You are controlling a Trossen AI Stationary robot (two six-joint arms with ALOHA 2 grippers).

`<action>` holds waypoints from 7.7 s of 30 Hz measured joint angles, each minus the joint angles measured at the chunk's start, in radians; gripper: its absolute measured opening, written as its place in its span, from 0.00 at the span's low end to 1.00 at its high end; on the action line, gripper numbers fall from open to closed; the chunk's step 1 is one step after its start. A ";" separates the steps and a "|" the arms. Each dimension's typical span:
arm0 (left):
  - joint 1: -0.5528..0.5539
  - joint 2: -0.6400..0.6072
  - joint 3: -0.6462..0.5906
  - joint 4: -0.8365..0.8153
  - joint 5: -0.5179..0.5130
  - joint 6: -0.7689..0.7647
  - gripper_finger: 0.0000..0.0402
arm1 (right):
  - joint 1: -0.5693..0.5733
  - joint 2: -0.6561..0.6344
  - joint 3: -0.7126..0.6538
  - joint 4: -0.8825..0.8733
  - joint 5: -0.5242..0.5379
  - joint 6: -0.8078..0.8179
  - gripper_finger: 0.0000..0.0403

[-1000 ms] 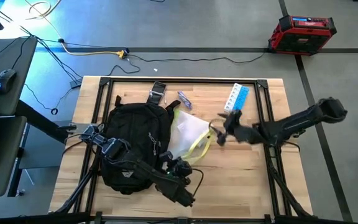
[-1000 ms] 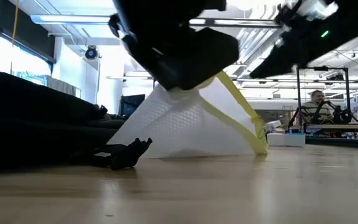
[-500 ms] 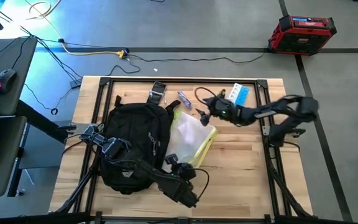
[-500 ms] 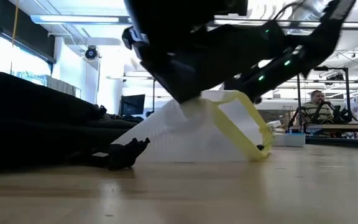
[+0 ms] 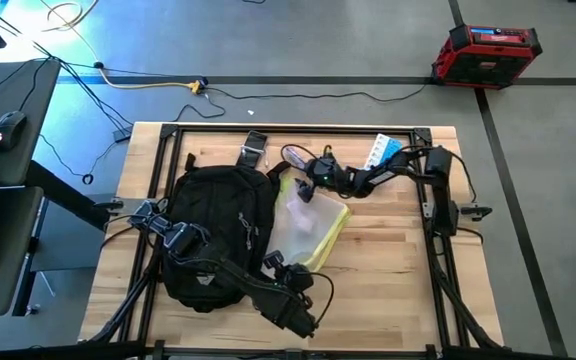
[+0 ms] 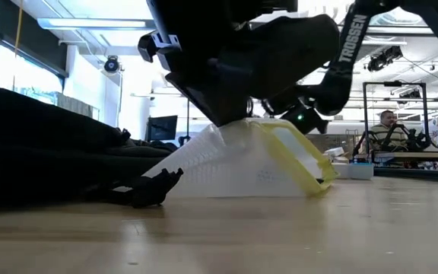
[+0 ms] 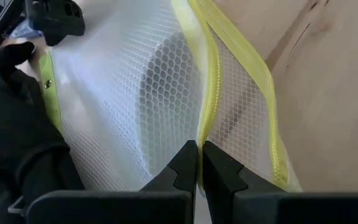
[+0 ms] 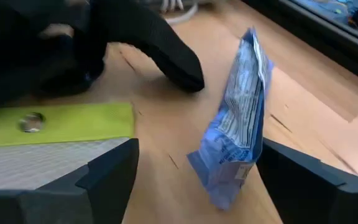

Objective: Unpack backpack
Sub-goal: Put the purple chocolate into the green zip bag, then put the blue pill organizer into the green zip bag

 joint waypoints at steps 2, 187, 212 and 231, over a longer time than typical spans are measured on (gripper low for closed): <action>-0.003 0.000 0.000 0.004 0.004 -0.018 0.00 | -0.004 0.007 0.017 -0.019 0.025 0.001 0.66; 0.408 -0.102 0.000 0.702 0.208 0.766 0.32 | 0.328 -1.254 -0.361 -1.442 0.027 1.006 0.76; 0.503 0.078 0.003 0.871 0.462 0.708 0.22 | 0.309 -1.192 -0.709 -0.748 -0.102 1.129 0.76; 0.508 0.042 -0.013 0.714 0.368 0.570 0.22 | 0.312 -1.191 -0.708 -0.766 -0.093 1.081 0.76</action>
